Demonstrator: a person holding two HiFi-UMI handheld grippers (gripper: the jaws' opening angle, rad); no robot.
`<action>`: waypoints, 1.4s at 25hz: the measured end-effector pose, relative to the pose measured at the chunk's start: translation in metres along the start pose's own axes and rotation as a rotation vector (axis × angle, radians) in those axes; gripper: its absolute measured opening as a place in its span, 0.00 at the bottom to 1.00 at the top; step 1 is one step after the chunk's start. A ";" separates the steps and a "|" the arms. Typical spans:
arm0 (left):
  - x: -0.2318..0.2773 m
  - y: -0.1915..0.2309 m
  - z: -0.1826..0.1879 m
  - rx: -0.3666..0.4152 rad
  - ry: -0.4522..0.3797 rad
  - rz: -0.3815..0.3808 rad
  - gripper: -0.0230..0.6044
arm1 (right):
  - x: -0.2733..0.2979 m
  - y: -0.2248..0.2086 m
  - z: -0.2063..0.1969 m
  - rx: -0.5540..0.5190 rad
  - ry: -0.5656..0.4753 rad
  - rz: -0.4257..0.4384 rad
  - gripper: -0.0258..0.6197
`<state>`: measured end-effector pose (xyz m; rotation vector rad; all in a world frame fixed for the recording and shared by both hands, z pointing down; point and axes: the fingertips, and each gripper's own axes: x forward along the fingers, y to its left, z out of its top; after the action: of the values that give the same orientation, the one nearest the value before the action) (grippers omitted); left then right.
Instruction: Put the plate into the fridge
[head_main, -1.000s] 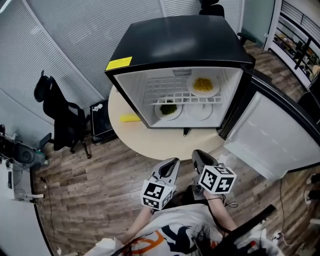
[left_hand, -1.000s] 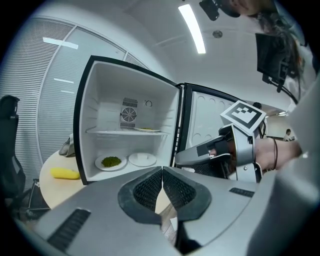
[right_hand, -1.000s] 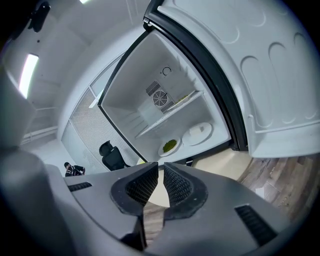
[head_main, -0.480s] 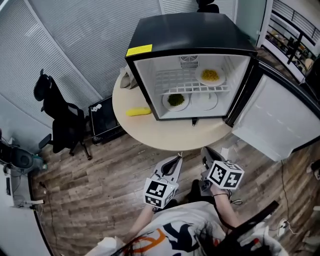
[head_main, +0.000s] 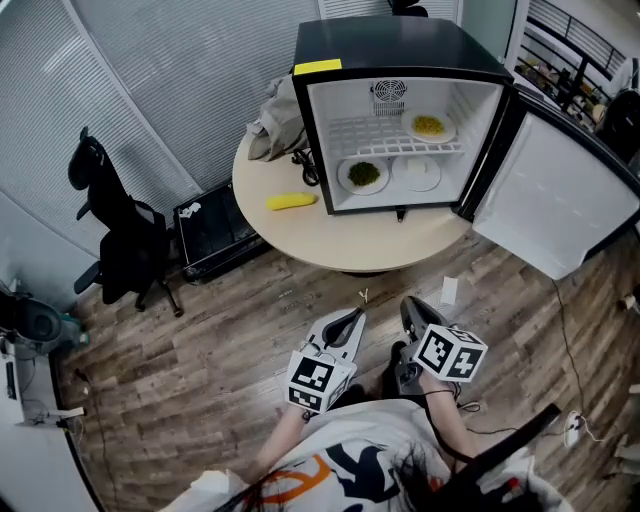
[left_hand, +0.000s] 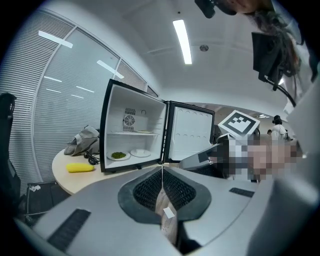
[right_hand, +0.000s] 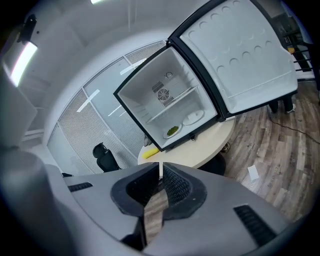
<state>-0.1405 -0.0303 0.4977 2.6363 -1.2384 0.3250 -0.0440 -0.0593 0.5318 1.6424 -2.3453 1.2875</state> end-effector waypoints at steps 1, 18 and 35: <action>-0.006 -0.001 -0.002 0.000 -0.002 -0.004 0.06 | -0.004 0.002 -0.009 0.005 0.004 0.000 0.09; -0.037 -0.047 -0.009 -0.043 -0.030 -0.008 0.06 | -0.071 0.010 -0.032 -0.139 -0.003 -0.015 0.08; -0.011 -0.154 -0.010 -0.021 -0.016 -0.016 0.06 | -0.142 -0.026 -0.028 -0.304 0.023 0.079 0.08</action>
<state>-0.0287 0.0767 0.4889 2.6343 -1.2185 0.2866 0.0287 0.0658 0.5047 1.4496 -2.4646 0.8946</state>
